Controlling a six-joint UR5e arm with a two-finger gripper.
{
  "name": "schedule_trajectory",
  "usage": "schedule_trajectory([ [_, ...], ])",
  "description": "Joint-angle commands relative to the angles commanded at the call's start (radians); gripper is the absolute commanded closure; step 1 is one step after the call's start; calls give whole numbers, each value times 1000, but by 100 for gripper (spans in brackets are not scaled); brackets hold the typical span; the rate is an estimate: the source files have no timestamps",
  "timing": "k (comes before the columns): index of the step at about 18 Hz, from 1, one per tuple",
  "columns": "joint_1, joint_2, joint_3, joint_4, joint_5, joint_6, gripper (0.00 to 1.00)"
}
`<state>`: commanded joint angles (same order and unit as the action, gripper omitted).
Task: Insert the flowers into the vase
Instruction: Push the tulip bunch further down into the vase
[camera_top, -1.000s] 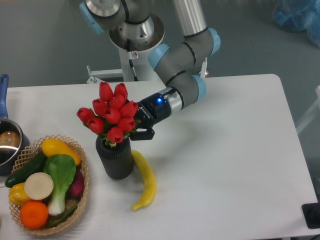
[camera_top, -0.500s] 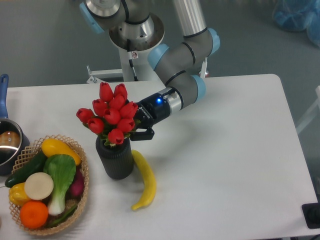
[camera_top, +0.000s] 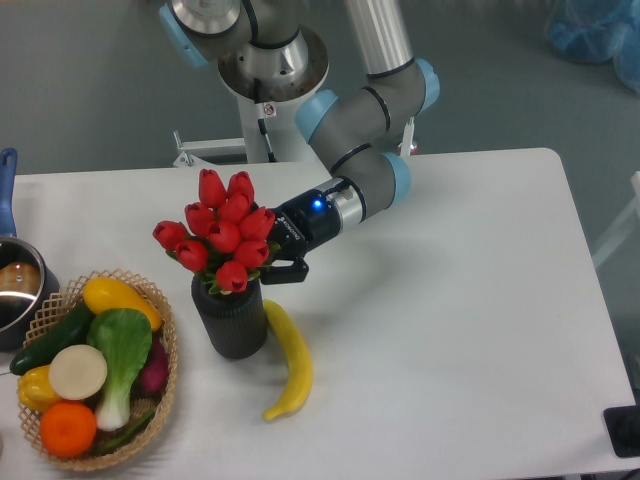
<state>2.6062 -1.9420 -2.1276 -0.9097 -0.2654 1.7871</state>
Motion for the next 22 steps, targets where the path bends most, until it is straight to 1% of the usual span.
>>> schedule_trajectory([
  [12, 2, -15, 2, 0, 2, 9, 63],
  [22, 9, -15, -2, -2, 49, 8, 62],
])
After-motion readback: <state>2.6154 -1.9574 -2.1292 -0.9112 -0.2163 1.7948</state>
